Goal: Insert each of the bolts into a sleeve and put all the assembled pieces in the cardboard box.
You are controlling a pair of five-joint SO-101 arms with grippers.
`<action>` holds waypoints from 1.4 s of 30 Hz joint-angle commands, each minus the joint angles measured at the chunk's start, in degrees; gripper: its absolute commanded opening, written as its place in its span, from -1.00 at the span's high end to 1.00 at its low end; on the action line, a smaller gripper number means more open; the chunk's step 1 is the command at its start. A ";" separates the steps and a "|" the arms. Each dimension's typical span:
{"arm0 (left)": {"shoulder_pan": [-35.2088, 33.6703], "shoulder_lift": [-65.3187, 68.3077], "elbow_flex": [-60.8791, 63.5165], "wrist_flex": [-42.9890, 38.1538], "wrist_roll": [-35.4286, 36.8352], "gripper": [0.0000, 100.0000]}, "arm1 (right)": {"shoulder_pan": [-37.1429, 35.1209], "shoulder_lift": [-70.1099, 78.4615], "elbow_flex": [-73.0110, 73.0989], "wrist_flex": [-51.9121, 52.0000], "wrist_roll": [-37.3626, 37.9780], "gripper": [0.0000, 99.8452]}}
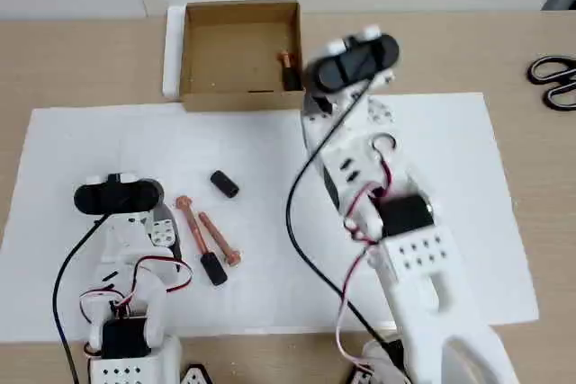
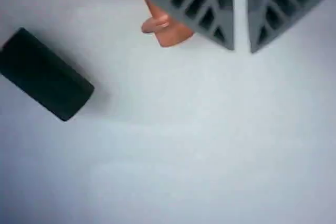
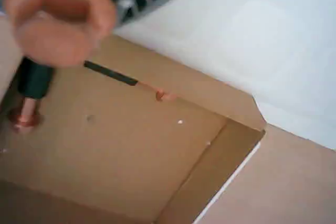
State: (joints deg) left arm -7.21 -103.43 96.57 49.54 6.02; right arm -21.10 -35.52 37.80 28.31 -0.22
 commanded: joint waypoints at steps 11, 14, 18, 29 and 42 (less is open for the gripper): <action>-0.53 -0.79 -0.31 1.32 0.09 0.99 | -2.68 30.99 -28.66 -2.42 -0.26 0.99; -0.53 -0.79 -0.31 1.32 0.09 0.99 | -2.68 39.69 -36.66 -2.42 -0.26 0.99; -0.44 -0.79 -0.31 1.32 0.09 0.99 | -3.12 50.51 -48.09 -2.42 -0.44 0.99; -0.44 -0.79 -0.31 1.32 0.09 0.99 | -3.38 68.35 -72.09 -2.42 -0.44 0.99; -0.35 -0.79 -0.31 1.32 0.00 0.99 | -2.77 87.25 -86.15 -10.07 -0.44 0.99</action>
State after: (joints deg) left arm -7.47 -103.43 96.57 50.68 6.20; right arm -24.53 51.25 -42.20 20.66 -0.22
